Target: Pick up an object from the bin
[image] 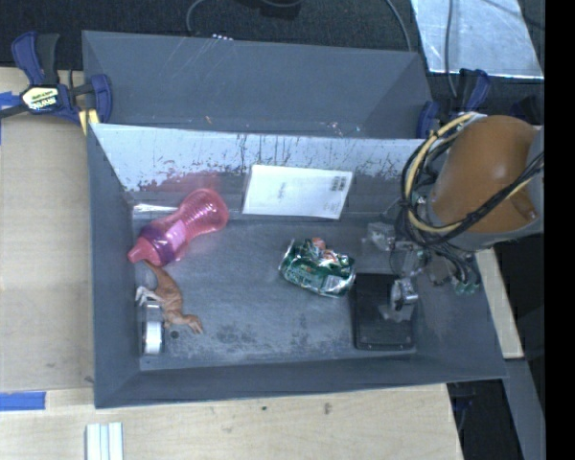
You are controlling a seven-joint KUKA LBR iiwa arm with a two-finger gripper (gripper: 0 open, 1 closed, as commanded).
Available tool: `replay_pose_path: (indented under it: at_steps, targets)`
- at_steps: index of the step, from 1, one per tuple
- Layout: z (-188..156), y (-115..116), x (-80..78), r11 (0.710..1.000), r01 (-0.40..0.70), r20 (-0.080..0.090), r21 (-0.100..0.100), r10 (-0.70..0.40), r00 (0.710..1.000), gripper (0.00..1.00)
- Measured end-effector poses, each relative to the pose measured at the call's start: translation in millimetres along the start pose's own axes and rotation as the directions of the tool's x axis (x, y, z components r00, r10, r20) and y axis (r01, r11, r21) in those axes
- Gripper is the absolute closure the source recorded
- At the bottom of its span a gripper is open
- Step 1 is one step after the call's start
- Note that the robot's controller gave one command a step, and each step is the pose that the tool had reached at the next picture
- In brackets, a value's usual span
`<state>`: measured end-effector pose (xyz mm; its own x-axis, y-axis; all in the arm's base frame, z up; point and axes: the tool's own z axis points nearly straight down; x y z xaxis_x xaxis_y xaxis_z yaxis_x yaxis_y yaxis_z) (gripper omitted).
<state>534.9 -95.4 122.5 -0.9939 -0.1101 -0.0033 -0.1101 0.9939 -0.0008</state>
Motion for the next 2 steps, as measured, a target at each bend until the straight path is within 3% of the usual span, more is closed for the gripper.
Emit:
replay_pose_path:
  at_steps: [1, 2]
  targets:
    - [5, -4, 1.7, 0.998, 0.062, -0.001, 0.001, -0.062, 0.998, 0.0]
    - [-13, -8, 1.1, 0.974, 0.225, 0.006, 0.003, -0.225, 0.974, 1.0]
